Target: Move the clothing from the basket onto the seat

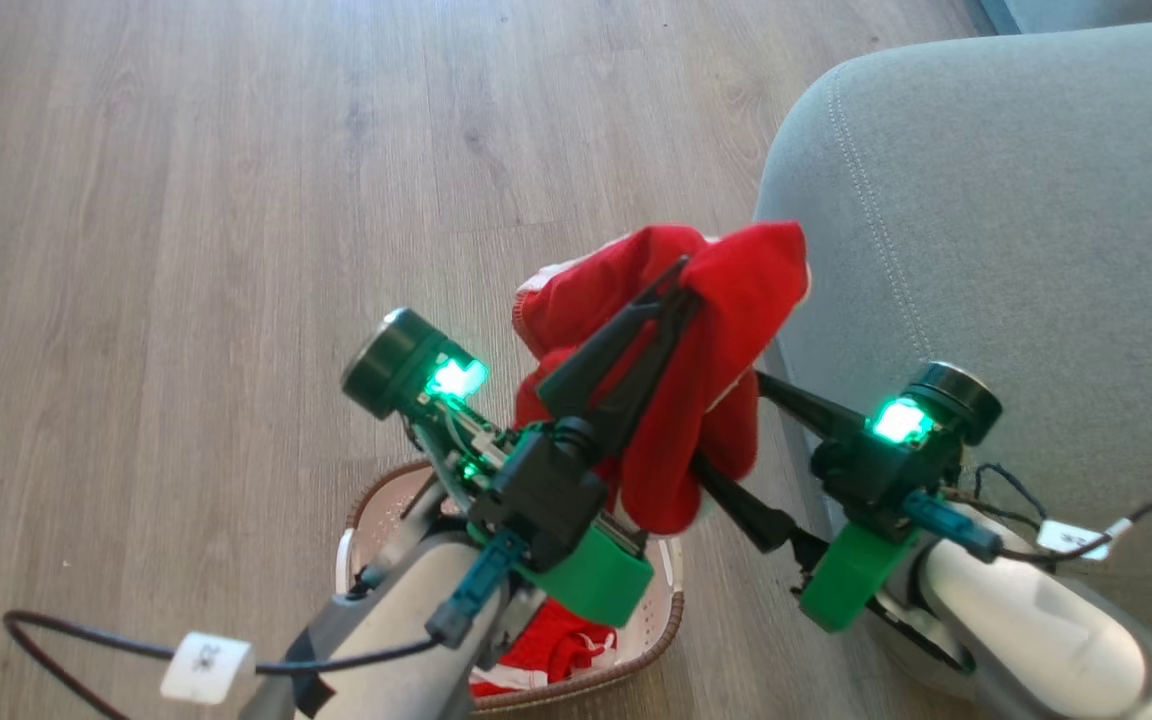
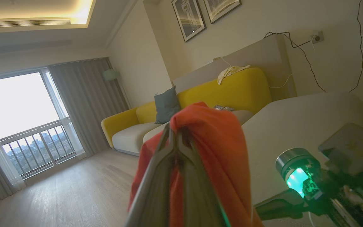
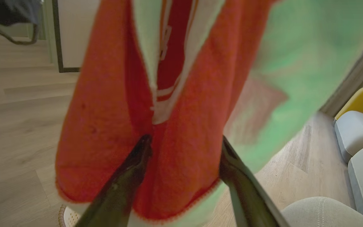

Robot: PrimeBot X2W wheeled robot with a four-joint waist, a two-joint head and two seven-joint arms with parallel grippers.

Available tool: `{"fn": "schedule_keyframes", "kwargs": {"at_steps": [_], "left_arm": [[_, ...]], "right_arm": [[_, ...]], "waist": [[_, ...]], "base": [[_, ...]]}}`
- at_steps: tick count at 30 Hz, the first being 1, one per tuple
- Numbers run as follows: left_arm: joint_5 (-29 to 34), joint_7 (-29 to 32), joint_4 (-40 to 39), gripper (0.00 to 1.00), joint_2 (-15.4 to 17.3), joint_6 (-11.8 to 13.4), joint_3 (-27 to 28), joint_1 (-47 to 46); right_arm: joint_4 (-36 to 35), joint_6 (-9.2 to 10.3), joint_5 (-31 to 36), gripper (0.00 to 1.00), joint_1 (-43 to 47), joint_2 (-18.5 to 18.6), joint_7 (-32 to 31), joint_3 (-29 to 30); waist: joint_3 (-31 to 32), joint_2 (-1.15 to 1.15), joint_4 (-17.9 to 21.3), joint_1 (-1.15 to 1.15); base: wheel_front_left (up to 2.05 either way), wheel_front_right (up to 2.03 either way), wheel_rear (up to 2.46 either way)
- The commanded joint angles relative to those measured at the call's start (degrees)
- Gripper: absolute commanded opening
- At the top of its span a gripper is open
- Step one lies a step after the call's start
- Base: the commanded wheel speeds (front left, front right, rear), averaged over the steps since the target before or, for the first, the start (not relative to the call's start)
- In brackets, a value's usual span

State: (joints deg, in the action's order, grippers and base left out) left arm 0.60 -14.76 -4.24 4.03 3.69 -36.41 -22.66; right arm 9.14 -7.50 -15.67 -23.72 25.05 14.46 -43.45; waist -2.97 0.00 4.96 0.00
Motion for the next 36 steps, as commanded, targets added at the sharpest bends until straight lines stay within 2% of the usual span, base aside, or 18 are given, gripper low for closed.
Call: {"fn": "schedule_keyframes", "kwargs": {"at_steps": [1,8,22,23,24,25,30,36], "left_arm": [[0.03,-0.24,-2.03,0.0,0.4,0.03,1.45,-3.25],[-1.06,-0.24,-0.95,0.0,0.11,-0.38,0.08,-3.7],[-2.3,-0.24,0.09,0.0,-0.66,-0.92,-1.93,-3.97],[-2.44,-0.24,0.16,0.0,-0.7,-0.96,-2.02,-3.91],[-2.55,-0.24,0.23,0.0,-0.74,-1.01,-2.1,-3.86],[-2.64,-0.24,0.3,0.0,-0.78,-1.09,-2.16,-3.83],[-2.83,-0.24,0.4,0.0,-0.91,-0.96,-1.74,-3.71],[-2.71,-0.24,0.8,0.0,-0.97,-0.79,-0.63,-3.29]], "right_arm": [[-0.78,0.01,-0.07,1.0,-2.39,0.81,0.54,-1.52],[1.47,0.01,-0.41,1.0,-6.62,-0.46,0.54,-8.66],[6.99,0.01,1.4,1.0,-8.79,-8.78,0.54,-10.07],[7.69,0.01,0.49,0.77,-8.59,-9.46,0.54,-9.88],[8.07,0.01,-0.12,0.23,-8.59,-10.07,0.54,-9.51],[8.37,0.01,-0.71,0.0,-8.5,-10.54,0.54,-9.07],[8.01,0.01,-2.09,0.0,-7.26,-12.05,0.54,-5.0],[7.17,0.01,-0.45,0.0,-4.69,-13.28,0.54,0.34]], "waist": [[0.09,0.0,-0.12,0.0],[0.33,0.0,-1.0,0.0],[0.64,0.0,-3.3,0.0],[0.71,0.0,-3.48,0.0],[0.76,0.0,-3.67,0.0],[0.8,0.0,-3.88,0.0],[0.82,0.0,-4.69,0.0],[0.84,0.0,-4.89,0.0]], "base": [[0.0,0.0,0.0],[0.0,0.0,0.0],[0.0,0.0,0.0],[0.0,0.0,0.0],[0.0,0.0,0.0],[0.0,0.0,0.0],[0.0,0.0,0.0],[0.0,0.0,0.0]]}}
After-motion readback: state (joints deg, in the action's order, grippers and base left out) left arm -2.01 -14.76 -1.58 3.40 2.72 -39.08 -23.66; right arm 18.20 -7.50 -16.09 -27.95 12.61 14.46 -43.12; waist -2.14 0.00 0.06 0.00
